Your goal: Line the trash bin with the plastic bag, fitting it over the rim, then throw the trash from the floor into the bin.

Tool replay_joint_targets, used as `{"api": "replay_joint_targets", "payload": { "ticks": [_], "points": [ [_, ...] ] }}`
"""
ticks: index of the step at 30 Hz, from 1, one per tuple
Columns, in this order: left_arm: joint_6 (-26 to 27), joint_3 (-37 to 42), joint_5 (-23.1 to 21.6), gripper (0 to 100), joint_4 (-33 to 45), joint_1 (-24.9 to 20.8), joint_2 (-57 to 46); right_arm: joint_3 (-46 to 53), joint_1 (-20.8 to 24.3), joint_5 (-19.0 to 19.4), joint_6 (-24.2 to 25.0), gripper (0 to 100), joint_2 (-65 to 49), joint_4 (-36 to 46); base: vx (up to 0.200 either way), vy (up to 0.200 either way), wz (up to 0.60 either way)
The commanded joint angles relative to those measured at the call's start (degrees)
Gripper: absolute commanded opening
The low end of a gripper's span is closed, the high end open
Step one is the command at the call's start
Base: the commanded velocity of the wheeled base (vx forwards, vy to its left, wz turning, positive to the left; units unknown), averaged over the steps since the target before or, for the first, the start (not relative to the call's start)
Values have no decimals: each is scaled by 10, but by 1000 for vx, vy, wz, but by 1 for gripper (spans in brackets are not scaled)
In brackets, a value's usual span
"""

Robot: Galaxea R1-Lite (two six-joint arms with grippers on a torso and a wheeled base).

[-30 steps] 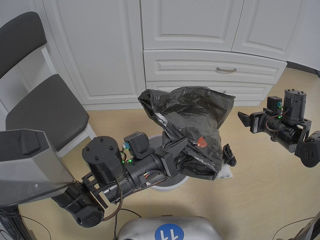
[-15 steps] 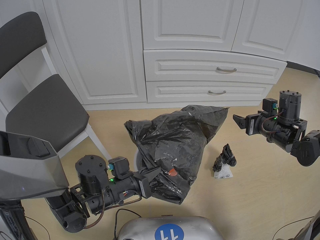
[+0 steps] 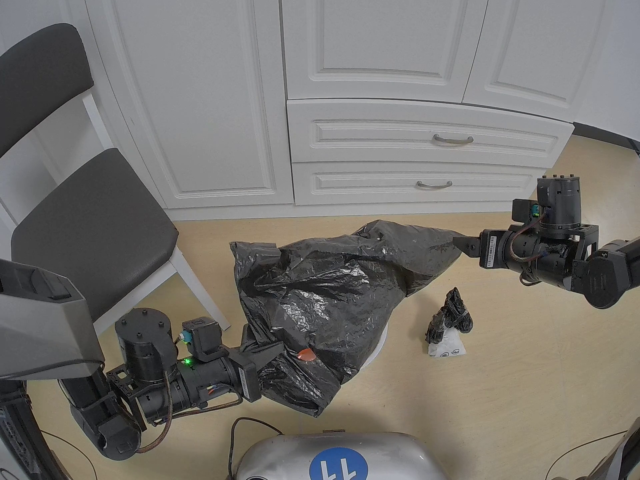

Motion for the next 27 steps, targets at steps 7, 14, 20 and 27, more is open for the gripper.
{"api": "replay_joint_targets", "payload": {
  "ticks": [7,14,20,27],
  "points": [
    [2,1,-2,0,0,17,0,-13,0,12,2,100,13,19,0,0,0],
    [3,9,-18,0,0,16,1,-33,0,11,35,100,16,19,0,0,0],
    [21,15,-20,0,0,16,1,-44,4,8,48,100,32,14,0,0,0],
    [22,16,-27,0,0,16,2,-52,6,7,60,100,52,7,0,0,0]
  ]
}}
